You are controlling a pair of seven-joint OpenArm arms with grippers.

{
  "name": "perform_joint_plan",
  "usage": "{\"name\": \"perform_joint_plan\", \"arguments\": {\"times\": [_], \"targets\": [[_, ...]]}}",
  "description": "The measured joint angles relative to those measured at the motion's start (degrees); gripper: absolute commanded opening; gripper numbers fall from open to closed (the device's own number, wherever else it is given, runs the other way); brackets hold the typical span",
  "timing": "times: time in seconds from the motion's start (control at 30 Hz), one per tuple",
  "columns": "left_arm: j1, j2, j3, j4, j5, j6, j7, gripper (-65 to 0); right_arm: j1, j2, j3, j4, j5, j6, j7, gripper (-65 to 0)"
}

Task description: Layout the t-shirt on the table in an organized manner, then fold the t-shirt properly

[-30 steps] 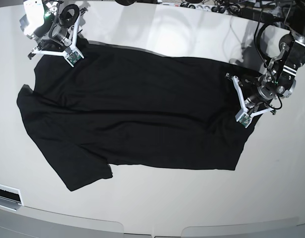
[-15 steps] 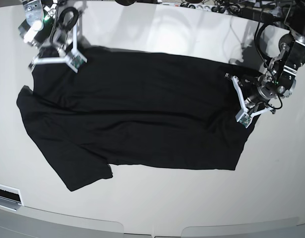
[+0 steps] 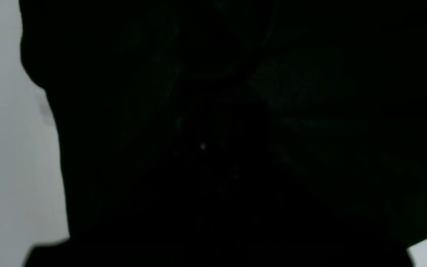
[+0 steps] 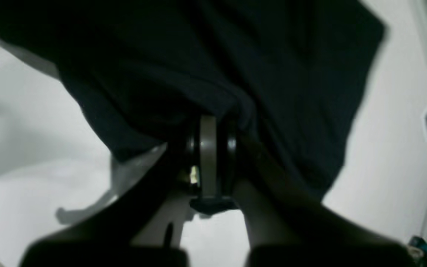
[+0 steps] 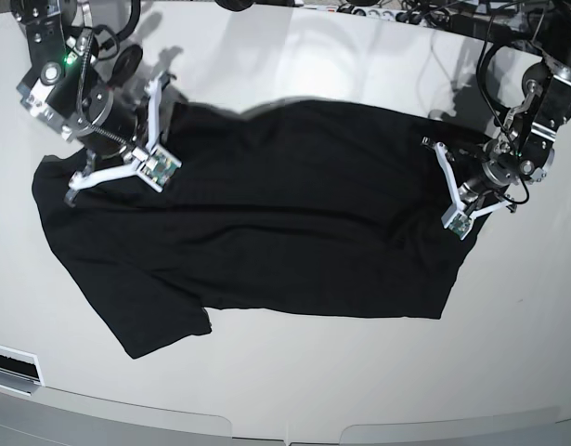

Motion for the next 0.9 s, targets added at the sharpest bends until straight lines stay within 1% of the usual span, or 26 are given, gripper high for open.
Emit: {"name": "perform_joint_plan", "arguments": {"times": [0.03, 0.1, 0.13, 0.23, 0.27, 0.33, 0.4, 0.47, 0.5, 0.53, 0.57, 0.63, 0.73, 0.83, 0.9], "targets": [[0.1, 0.0, 0.0, 0.0, 0.0, 0.0, -0.2, -65.0, 0.0, 0.0, 0.0, 0.0, 0.6, 0.2, -0.1, -65.0], [0.1, 0.0, 0.0, 0.0, 0.0, 0.1, -0.2, -65.0, 0.7, 0.0, -0.1, -1.2, 3.1, 2.6, -0.1, -65.0], [0.1, 0.0, 0.0, 0.0, 0.0, 0.0, -0.3, -65.0, 1.7, -0.2, -0.1, -2.3, 3.9, 3.2, 0.3, -65.0], [0.3, 0.0, 0.0, 0.0, 0.0, 0.0, -0.4, -65.0, 5.1, -0.2, -0.1, -7.7, 4.5, 3.6, 2.1, -65.0], [0.3, 0.0, 0.0, 0.0, 0.0, 0.0, -0.4, -65.0, 6.2, -0.3, -0.1, -9.9, 4.6, 2.9, 2.1, -65.0], [0.6, 0.0, 0.0, 0.0, 0.0, 0.2, -0.4, -65.0, 8.4, -0.6, -0.1, -14.3, 4.1, -0.2, 1.6, -54.4], [0.8, 0.0, 0.0, 0.0, 0.0, 0.0, -0.8, -65.0, 11.2, -0.6, -0.1, -17.3, 4.1, -4.2, 1.2, -42.9], [0.9, 0.0, 0.0, 0.0, 0.0, 0.0, -0.8, -65.0, 14.1, -0.6, -0.1, -18.0, 4.5, -8.7, -1.2, -34.6], [0.9, 0.0, 0.0, 0.0, 0.0, 0.0, -0.8, -65.0, 15.4, -0.6, -0.1, -18.0, 5.0, -10.1, -3.7, -32.4], [0.9, 0.0, 0.0, 0.0, 0.0, 0.0, -0.8, -65.0, 16.7, -0.6, -0.1, -17.9, 6.6, -10.6, -7.1, -31.9], [0.9, 0.0, 0.0, 0.0, 0.0, 0.0, -0.8, -65.0, 17.8, -0.6, -0.1, -17.9, 9.4, -10.8, -10.9, -32.0], [0.9, 0.0, 0.0, 0.0, 0.0, 0.0, -0.8, -65.0, 19.1, -0.5, -0.1, -17.0, 14.8, -8.8, -15.7, -32.0], [0.9, 0.0, 0.0, 0.0, 0.0, 0.0, -0.8, -65.0, 18.8, -0.5, -0.1, -12.6, 25.4, -4.0, -18.9, -32.0], [0.9, 0.0, 0.0, 0.0, 0.0, -0.1, -0.8, -65.0, 16.0, -0.5, -0.1, -8.1, 35.7, 1.4, -23.0, -32.0], [0.9, 0.0, 0.0, 0.0, 0.0, 0.0, -0.8, -65.0, 12.3, -0.5, -0.1, -6.6, 40.7, 4.5, -24.4, -32.0]]}}
